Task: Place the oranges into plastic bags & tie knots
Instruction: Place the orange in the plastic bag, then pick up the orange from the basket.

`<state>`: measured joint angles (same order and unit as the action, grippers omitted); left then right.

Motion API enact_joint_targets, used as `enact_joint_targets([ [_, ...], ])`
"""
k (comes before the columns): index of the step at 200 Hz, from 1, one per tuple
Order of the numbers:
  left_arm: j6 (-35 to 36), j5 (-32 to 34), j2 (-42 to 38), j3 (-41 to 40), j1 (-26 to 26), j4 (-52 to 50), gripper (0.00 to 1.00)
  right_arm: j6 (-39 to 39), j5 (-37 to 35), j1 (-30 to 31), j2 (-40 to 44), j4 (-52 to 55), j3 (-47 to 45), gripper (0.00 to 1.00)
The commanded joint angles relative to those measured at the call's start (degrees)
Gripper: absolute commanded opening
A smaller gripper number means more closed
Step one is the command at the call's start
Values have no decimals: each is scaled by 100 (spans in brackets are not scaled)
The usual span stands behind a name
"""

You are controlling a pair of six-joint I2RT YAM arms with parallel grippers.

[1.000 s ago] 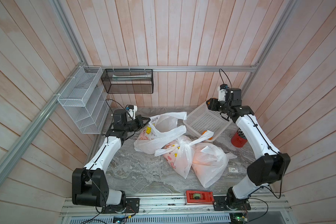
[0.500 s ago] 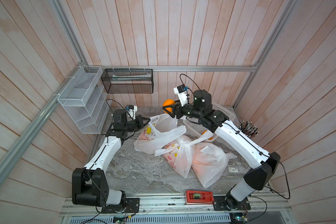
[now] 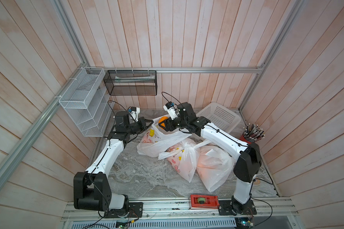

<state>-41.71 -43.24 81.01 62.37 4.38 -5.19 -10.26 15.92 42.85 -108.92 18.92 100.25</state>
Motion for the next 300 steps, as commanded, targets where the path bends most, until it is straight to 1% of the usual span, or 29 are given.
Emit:
enact_joint_targets([
  [1, -3, -17, 50, 199, -34, 8, 0, 195, -347, -14, -135, 229, 267, 74],
  [32, -3, -44, 66, 194, -36, 11, 0, 150, -42, -1, -253, 322, 446, 89],
  [51, -12, -43, 81, 195, -36, 31, 0, 96, 99, -5, -187, 220, 395, 94],
  [77, -47, -77, 100, 179, -36, 88, 0, 27, 329, -5, -109, 180, 364, 94],
  [148, -73, -87, 171, 208, -36, 102, 0, -388, 1364, 61, 481, -363, -126, 94],
  [184, -144, -96, 196, 170, -34, 203, 0, -675, 2054, 83, 679, -773, -346, 94],
  [207, -109, -53, 170, 155, -41, 163, 0, -687, 2206, 81, 845, -856, -365, 93],
  [224, -117, -51, 183, 144, -38, 167, 0, -653, 2254, 83, 956, -961, -465, 96],
  [257, -137, -79, 163, 126, -40, 220, 0, -670, 2334, 88, 763, -919, -547, 96],
  [300, -126, -53, 147, 165, -36, 254, 0, -885, 2528, 151, 607, -1163, -1007, 96],
])
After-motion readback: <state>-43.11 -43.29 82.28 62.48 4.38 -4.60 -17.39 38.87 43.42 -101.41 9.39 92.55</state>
